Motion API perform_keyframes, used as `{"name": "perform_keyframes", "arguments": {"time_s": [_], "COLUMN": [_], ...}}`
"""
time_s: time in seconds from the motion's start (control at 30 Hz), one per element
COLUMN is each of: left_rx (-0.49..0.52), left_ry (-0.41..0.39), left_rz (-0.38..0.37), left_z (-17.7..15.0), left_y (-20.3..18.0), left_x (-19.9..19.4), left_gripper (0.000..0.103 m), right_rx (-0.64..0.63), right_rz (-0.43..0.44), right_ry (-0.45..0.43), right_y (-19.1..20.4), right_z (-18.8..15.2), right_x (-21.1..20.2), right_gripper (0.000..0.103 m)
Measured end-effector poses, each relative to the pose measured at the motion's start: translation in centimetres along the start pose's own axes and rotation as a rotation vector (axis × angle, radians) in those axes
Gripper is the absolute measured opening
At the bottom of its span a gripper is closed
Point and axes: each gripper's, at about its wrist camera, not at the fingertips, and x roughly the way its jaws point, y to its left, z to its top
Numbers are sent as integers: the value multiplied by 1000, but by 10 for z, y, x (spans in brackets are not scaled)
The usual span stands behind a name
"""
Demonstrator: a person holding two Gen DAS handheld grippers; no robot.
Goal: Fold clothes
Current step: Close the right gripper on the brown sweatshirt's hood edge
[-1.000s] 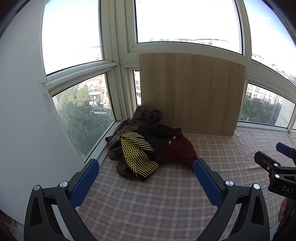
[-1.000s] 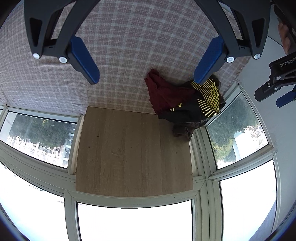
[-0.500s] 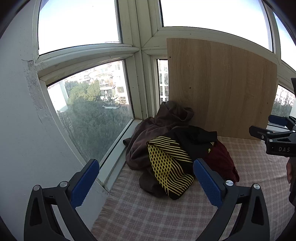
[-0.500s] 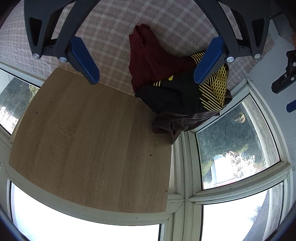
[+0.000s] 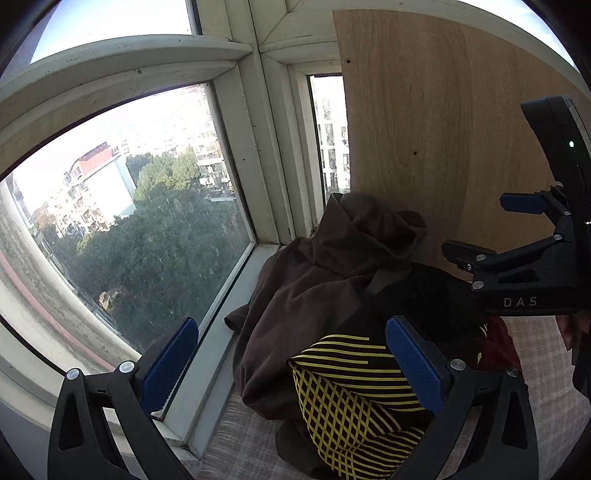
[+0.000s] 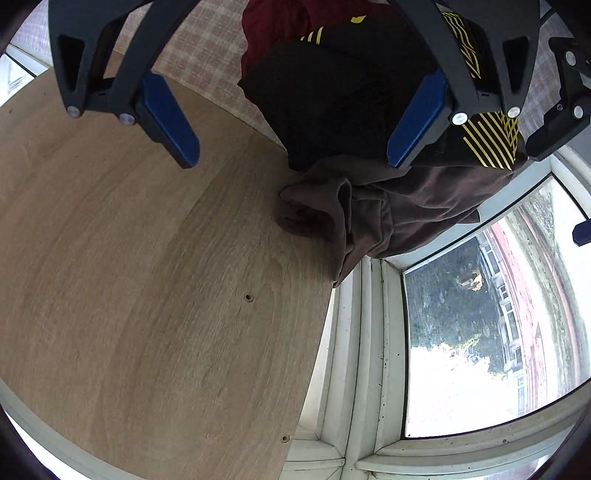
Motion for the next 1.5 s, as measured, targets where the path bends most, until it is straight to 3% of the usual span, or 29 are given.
{"name": "perform_keyframes", "arguments": {"time_s": [0.23,0.57,0.67,0.7,0.73,0.77,1.2,1.23,1.3,1.4,1.5], "left_rx": [10,35,45,49,51,50,60,61,63,64,69], "left_ry": [43,64,68,70,73,77,102,103,100,96,95], "left_rz": [17,7,5,8,8,7,6,10,16,23,27], "left_z": [11,18,19,18,18,17,14,15,16,18,18], "left_y": [7,8,7,7,7,7,3,3,4,5,6], "left_x": [36,52,55,57,59,61,80,81,81,81,81], "left_gripper": [103,103,103,103,103,103,103,103,103,103,103], "right_rx": [41,55,53,61,62,63,-33,-38,-45,-41,-44], "right_rz": [66,136,177,189,186,184,76,71,70,80,83], "right_ry": [27,63,77,92,110,128,134,138,155,163,146], "right_y": [-1,-9,-7,-7,-5,-4,15,15,11,8,5], "right_z": [13,18,19,20,20,20,22,22,24,23,24], "right_x": [34,57,64,67,71,74,72,72,74,72,69], "right_gripper": [99,97,84,71,63,62,60,55,24,12,9]}}
